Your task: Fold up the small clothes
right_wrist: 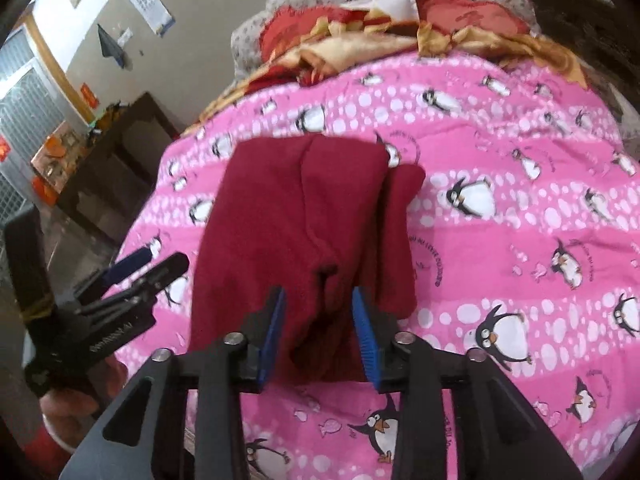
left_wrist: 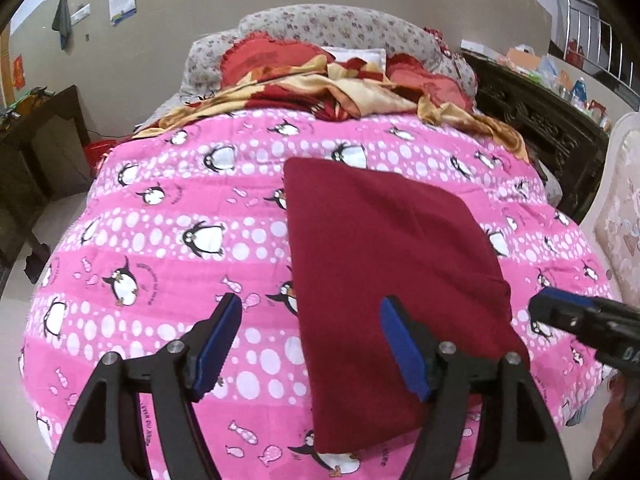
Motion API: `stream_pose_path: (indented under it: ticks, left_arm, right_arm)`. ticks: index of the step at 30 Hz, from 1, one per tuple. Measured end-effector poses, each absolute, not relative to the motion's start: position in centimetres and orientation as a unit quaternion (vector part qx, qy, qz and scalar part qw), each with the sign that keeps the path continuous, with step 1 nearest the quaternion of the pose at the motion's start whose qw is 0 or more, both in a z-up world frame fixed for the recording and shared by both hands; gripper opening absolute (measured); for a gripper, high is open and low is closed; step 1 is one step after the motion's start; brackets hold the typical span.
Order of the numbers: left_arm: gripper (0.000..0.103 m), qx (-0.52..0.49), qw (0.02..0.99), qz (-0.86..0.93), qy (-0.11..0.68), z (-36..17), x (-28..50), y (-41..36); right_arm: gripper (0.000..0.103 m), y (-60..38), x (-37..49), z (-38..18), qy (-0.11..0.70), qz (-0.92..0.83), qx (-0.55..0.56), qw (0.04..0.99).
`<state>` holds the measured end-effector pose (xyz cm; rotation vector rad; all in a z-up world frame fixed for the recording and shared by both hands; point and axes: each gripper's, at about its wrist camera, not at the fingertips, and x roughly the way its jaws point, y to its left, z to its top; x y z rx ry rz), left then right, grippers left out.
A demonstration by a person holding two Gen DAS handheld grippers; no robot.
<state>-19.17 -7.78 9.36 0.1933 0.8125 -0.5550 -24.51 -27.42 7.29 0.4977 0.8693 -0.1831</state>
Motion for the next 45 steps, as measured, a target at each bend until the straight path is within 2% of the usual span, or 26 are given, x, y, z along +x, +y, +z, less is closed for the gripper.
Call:
stream_pose_path:
  ticks: [14,29,38,45]
  left_arm:
    - [0.078,0.076,0.899,-0.267,0.340,13.1,-20.4,-5.3]
    - [0.080,0.106,0.901,-0.261,0.329,14.2,-20.1,-8.4]
    - [0.080,0.131,0.903,-0.251,0.322,13.0,-20.0,-9.5]
    - [0.080,0.092,0.912,-0.244,0.316,13.4,-20.2,-7.6]
  right_arm:
    - [0.050,-23.8,-24.6,11.5,0.394,-0.103,0.146,0.901]
    - [0.050,-24.3,-24.9,10.8,0.375,-0.134,0.109,0.911]
    - [0.052,-25.1,-24.3,9.7,0.347,-0.131,0.138,0.918]
    - [0.053,-24.2,-23.6,10.5,0.366,-0.111,0.119,0.916]
